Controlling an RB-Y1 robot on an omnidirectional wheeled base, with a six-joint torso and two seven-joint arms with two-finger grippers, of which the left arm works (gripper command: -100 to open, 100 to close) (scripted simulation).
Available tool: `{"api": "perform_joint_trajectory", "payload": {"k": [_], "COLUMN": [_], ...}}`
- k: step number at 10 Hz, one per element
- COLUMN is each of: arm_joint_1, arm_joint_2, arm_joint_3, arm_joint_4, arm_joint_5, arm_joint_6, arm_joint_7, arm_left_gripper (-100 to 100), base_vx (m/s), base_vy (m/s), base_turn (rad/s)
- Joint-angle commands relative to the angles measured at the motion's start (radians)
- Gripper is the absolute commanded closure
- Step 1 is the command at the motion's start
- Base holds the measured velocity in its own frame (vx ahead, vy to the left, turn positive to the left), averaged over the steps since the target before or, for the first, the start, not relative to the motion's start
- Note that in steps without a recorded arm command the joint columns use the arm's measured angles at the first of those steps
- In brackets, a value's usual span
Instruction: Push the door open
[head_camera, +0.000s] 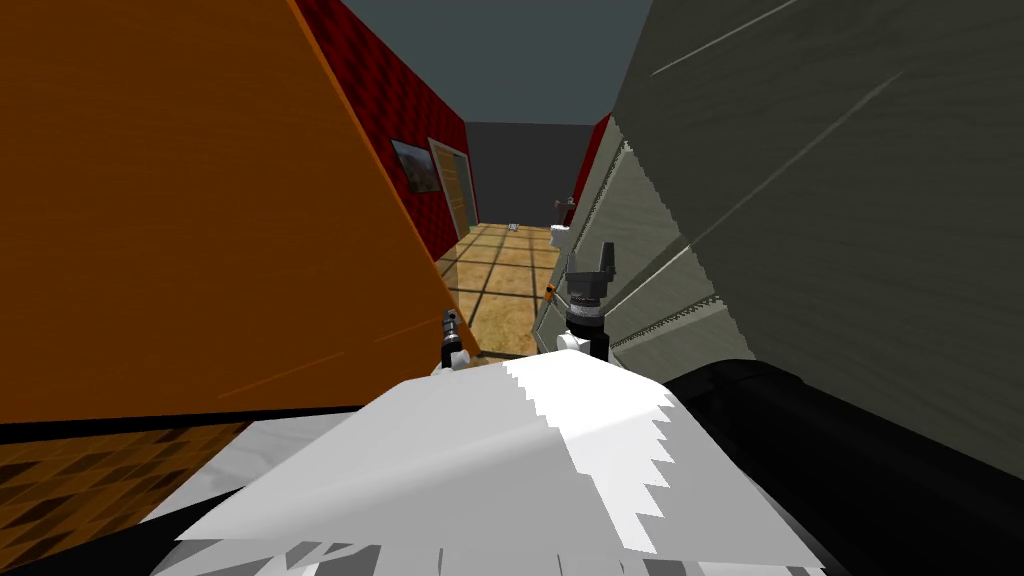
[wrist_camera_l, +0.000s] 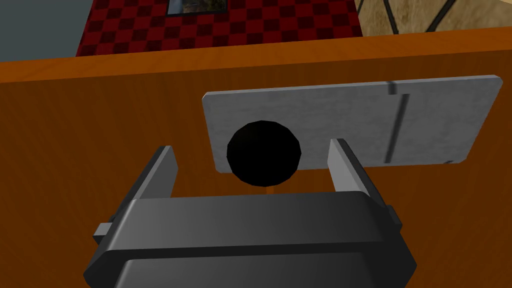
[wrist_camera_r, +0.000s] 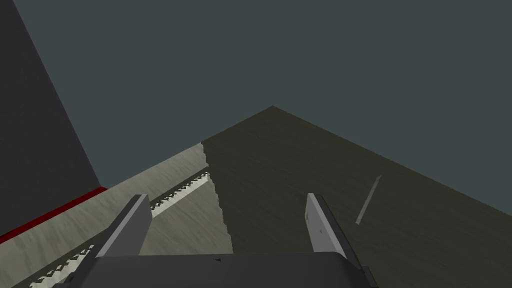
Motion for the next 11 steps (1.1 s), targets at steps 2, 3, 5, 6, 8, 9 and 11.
{"api": "perform_joint_trajectory", "payload": {"k": [2,3,5,6,8,9,11], "arm_joint_1": [0.000,0.000,0.000,0.000,-0.001,-0.001,-0.004], "arm_joint_2": [0.000,0.000,0.000,0.000,0.027,0.027,0.046], "arm_joint_3": [0.000,0.000,0.000,0.000,0.017,0.017,0.038], "arm_joint_4": [0.000,0.000,0.000,0.000,0.001,0.001,0.000], "arm_joint_5": [0.000,0.000,0.000,0.000,0.013,0.013,0.030], "arm_joint_6": [0.000,0.000,0.000,0.000,0.002,0.002,0.001], "arm_joint_7": [0.000,0.000,0.000,0.000,-0.012,-0.012,-0.026], "arm_left_gripper": [100,100,100,100,100,100,100], "base_vx": [0.031,-0.028,-0.014,-0.007,0.049,0.125,0.117], "base_vy": [0.007,-0.007,-0.003,-0.003,0.013,0.009,0.016], "base_turn": [0.000,-0.005,-0.001,0.001,0.019,0.010,0.064]}}
